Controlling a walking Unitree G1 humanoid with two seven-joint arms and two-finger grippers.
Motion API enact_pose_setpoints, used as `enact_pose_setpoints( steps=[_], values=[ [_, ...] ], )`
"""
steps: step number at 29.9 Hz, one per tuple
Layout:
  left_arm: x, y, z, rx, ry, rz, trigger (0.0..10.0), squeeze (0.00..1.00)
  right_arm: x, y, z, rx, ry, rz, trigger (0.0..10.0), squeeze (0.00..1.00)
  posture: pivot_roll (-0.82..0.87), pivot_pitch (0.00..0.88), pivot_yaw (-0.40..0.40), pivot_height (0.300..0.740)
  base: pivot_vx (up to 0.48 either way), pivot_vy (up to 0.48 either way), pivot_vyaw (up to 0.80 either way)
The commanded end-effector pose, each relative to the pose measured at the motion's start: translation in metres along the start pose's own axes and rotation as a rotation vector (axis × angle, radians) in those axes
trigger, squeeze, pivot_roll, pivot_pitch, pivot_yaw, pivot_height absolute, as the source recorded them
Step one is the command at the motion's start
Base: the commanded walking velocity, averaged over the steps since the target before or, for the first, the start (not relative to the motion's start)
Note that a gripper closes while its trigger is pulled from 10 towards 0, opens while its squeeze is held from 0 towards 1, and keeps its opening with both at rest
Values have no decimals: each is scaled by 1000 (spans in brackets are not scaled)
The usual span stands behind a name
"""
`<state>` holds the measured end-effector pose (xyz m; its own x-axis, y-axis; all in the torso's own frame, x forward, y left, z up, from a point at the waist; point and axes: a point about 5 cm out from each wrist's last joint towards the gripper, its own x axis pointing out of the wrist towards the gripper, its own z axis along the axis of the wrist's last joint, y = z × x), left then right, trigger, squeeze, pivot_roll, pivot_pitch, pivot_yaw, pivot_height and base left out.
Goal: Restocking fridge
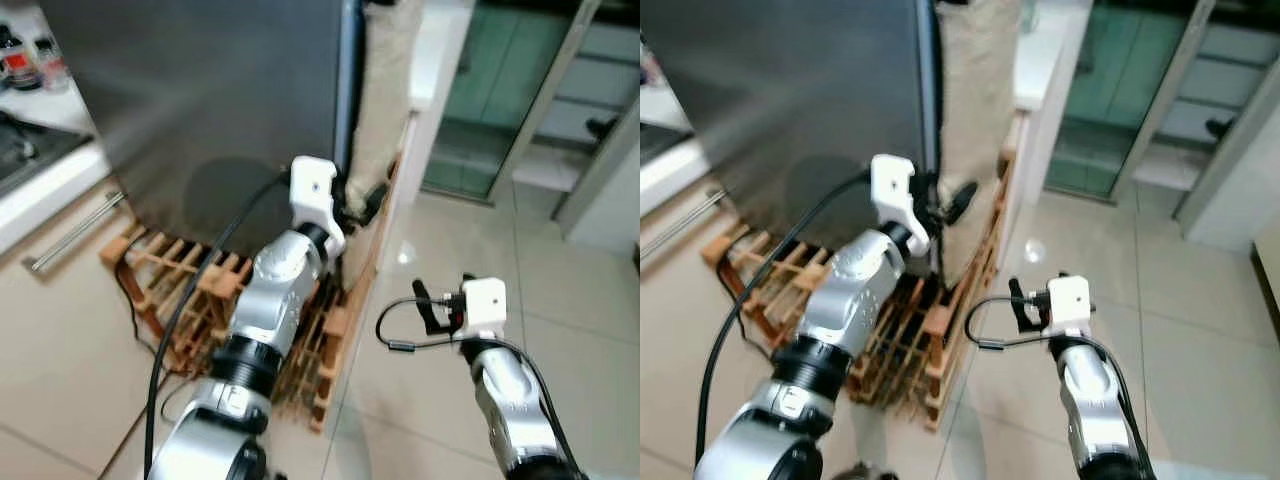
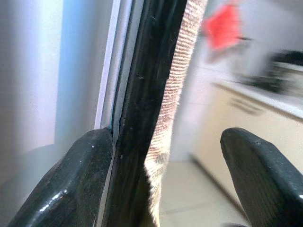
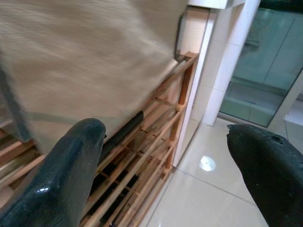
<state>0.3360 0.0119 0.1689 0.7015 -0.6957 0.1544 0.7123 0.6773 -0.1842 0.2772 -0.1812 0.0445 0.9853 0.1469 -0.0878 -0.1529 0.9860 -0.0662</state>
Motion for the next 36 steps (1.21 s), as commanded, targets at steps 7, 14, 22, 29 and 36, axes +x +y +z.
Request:
enact_pose_setpoints(
  steps=[7,14,22,29,36],
  values=[
    [45,-105,26,-175,-111,-470,10000,0,0,1,-6,6,8,9,10000,0,-123,0,19,740,0,0,0],
    [14,-53,40,-144,-161,-384,10000,0,-5,10,4,10,-43,24,10000,0,-104,0,18,740,0,0,0],
    [-80,26,47,-29,-81,-266,10000,0,-2,12,17,24,-72,35,10000,0,-55,0,13,740,0,0,0],
    [-140,84,45,59,-29,157,10000,0,15,7,28,36,-69,30,10000,0,-9,0,-4,740,0,0,0],
    [-166,103,11,105,3,644,10000,0,33,-13,40,83,-67,-65,10000,0,-1,0,-10,740,0,0,0]
  ],
)
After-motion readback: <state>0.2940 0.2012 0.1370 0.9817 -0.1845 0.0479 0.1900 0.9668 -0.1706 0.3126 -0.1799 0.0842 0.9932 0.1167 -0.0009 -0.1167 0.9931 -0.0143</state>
